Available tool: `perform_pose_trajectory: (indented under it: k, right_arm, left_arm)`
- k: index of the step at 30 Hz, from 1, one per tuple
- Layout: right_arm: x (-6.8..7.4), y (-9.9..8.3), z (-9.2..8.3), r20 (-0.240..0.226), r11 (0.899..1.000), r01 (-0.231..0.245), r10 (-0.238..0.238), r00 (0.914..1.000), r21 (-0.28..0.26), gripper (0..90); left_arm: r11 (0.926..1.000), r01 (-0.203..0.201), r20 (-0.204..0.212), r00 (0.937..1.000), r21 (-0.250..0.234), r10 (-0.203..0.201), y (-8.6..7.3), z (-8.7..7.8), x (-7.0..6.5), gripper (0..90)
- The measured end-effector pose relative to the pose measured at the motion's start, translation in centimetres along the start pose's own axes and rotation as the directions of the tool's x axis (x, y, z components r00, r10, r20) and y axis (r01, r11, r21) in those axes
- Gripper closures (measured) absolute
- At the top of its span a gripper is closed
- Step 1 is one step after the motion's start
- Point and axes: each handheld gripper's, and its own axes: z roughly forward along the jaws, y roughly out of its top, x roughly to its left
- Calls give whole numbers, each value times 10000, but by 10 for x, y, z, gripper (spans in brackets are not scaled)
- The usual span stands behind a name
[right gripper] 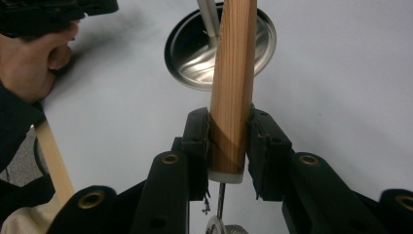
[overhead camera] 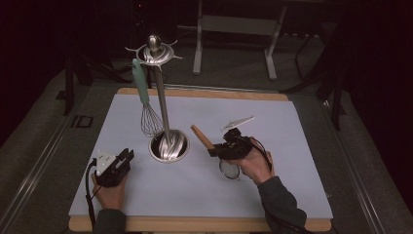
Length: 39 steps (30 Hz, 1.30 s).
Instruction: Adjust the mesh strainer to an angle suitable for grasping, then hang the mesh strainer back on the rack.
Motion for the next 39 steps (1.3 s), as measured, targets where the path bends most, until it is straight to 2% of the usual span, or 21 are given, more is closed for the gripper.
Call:
perform_pose_trajectory:
  k: [18, 39]
  right_arm:
    - [6, 6, -6, -138, 9977, 397, -405, 9991, -548, 720]
    - [11, 20, -20, -327, 9876, 744, -796, 9963, -1381, 721]
  left_arm:
    - [10000, 21, -6, 10000, -7, -21, 0, 0, 0, 747]
    - [10000, 6, 20, 10000, -3, -6, 0, 0, 0, 747]
